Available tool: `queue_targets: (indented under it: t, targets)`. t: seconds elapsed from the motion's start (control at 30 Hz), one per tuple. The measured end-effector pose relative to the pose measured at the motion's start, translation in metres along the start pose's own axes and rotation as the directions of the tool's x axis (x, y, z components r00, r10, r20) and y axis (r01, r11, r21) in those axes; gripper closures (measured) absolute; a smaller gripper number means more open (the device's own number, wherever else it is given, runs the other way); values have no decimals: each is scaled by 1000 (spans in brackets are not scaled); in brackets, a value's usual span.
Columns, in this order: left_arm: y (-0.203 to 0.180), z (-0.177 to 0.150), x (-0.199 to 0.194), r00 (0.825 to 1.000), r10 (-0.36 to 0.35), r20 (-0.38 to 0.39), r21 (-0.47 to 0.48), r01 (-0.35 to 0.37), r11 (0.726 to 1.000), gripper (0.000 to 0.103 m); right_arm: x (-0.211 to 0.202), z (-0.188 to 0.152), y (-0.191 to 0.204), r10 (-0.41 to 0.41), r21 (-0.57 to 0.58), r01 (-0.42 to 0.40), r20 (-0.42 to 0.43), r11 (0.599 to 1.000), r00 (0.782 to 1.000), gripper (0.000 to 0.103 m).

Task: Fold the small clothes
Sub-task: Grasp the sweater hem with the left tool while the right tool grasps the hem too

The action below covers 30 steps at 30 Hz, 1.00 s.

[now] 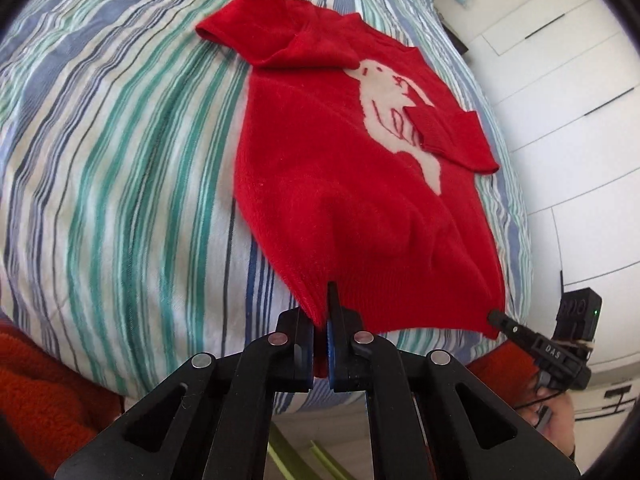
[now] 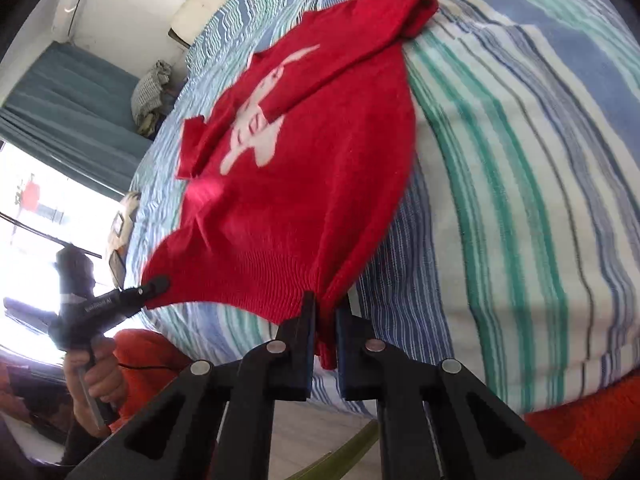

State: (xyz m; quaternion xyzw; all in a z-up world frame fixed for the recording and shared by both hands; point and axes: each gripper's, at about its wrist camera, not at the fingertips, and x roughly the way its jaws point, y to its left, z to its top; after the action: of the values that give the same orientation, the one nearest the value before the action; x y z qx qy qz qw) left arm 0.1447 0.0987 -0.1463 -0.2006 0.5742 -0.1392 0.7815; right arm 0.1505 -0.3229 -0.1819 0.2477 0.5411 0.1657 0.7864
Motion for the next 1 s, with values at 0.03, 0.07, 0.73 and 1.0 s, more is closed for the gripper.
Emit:
queue_targets:
  t: [0.03,0.07,0.73,1.0]
  targets:
    - [3,-6,-8,1000,3,-6,14,-3,1000,100,-12,-1,0,-3,3,3,0,1000,1000,94]
    - [5,-12,-13,1000,12,-16,28,-12,1000,100,-21,-2,0,-2,13,2,-1,1000,1000,95]
    - [22,-23,34,992,122,-25,49,-120,991,99,42,-6,-17,54,87,-50,-45,995,998,88]
    - [24,-25,31,987,158,-6,43,-158,987,100,13,-16,-25,-219,70,224,-66,972,973,100]
